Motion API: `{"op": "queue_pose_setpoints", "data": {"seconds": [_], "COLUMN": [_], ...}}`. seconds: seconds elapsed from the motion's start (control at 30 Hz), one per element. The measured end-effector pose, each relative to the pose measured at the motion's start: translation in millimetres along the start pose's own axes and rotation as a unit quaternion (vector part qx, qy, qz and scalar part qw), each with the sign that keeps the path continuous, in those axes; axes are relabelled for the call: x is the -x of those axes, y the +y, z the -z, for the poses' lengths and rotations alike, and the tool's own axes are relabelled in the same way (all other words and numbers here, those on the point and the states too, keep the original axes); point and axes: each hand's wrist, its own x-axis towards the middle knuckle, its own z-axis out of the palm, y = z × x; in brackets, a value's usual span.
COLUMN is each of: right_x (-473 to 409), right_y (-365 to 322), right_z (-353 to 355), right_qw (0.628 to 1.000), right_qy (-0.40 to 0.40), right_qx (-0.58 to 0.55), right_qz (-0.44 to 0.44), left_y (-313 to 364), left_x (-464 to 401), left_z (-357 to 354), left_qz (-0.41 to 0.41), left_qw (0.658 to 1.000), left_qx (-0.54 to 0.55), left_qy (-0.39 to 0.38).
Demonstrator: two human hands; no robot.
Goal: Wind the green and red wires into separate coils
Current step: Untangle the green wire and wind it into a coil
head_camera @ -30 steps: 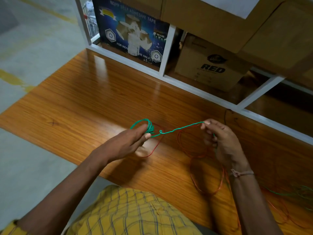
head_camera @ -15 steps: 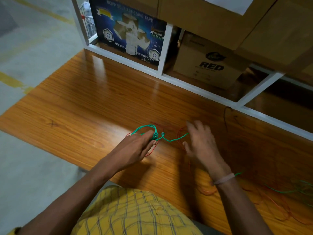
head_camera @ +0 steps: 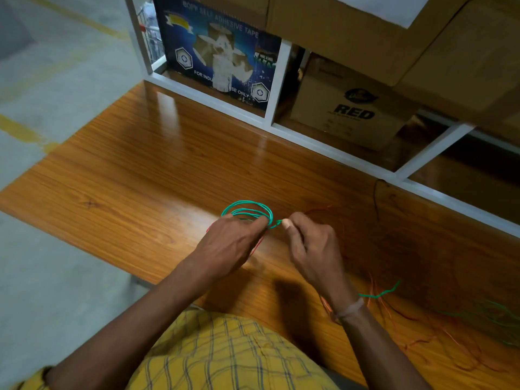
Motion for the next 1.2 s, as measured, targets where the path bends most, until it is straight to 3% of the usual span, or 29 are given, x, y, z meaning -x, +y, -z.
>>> {"op": "queue_pose_setpoints", "data": {"seconds": [0.07,0.1,0.2,0.23,0.3,0.37,0.4,0.47,0.5,0.57,0.67,0.8,0.87,1.1,1.2], "right_x": [-8.1,-13.0,-26.3,-29.4,-33.3,-34.2,-33.6,-31.6,-31.4,-33.9,-39.1,-51.5,-55.0,-30.4,-23.1], "right_y": [1.8,1.8,5.0,5.2,2.5,1.8,1.6,6.3,10.0,19.1,31.8,43.9,49.7,41.8,36.2], "right_z": [2.2,5.7,20.4,24.3,28.8,28.6,31.0,40.3,45.9,55.2,61.2,52.8,39.9,-7.9,-2.4], "right_qw": [0.987,0.962,0.816,0.785,0.759,0.764,0.792,0.889,0.931,0.963,0.970,0.980,0.983,0.972,0.946], "right_qy": [0.001,-0.006,-0.045,-0.054,-0.063,-0.072,-0.082,-0.117,-0.134,-0.165,-0.196,-0.157,-0.137,-0.208,-0.210], "right_qx": [-0.134,-0.228,-0.488,-0.525,-0.553,-0.550,-0.522,-0.389,-0.305,-0.200,-0.140,-0.096,-0.079,-0.110,-0.241], "right_qz": [-0.087,-0.153,-0.307,-0.325,-0.338,-0.329,-0.305,-0.212,-0.152,-0.071,-0.017,0.070,0.092,0.011,-0.056], "left_y": [1.6,0.9,-2.5,-4.9,-7.4,-9.2,-9.2,-12.7,-15.2,-16.9,-13.1,-9.2,-6.7,-0.9,-6.9], "left_x": [-2.5,-3.7,-6.9,-7.9,-8.9,-6.8,-5.4,-1.1,1.6,6.1,8.2,10.6,12.4,7.4,5.9], "left_z": [5.2,7.5,17.6,18.4,20.3,23.1,25.5,30.6,34.2,41.7,48.2,53.7,56.7,62.7,71.4], "left_qz": [-0.027,-0.042,-0.055,-0.060,-0.047,-0.010,0.012,0.059,0.085,0.118,0.137,0.170,0.158,0.137,0.112], "left_qw": [1.000,0.999,0.998,0.998,0.999,0.997,0.992,0.962,0.932,0.862,0.755,0.563,0.487,0.342,0.278], "left_qx": [0.004,0.002,-0.016,-0.013,0.022,0.078,0.122,0.254,0.334,0.469,0.616,0.778,0.828,0.918,0.948], "left_qy": [-0.015,-0.010,0.015,0.018,0.006,-0.001,-0.019,-0.081,-0.112,-0.151,-0.179,-0.219,-0.231,-0.148,-0.106]}}
